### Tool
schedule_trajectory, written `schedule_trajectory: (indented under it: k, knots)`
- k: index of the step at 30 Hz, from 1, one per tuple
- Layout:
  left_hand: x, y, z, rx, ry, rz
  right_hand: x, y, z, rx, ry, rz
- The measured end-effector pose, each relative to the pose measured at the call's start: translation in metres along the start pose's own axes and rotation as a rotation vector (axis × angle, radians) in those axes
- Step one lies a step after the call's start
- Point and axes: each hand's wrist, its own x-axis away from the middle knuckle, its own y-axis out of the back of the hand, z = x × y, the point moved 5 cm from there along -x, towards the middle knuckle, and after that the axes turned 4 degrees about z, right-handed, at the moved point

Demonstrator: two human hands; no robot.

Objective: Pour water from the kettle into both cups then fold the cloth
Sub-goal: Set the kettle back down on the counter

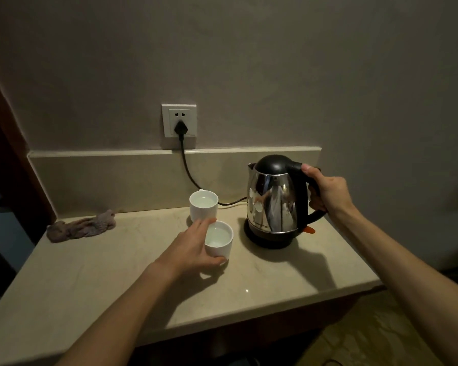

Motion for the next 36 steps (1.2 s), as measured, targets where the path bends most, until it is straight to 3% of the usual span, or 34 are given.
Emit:
schedule_trajectory:
  k: [13,36]
  knots:
    - [-0.001,-0.001,0.001,0.036,0.005,0.008,0.000,-0.002,-0.043,-0.053,0.016,-0.181]
    - [-0.002,0.000,0.001,0.016,-0.010,-0.019,0.008,0.007,-0.060,-0.002,-0.005,-0.049]
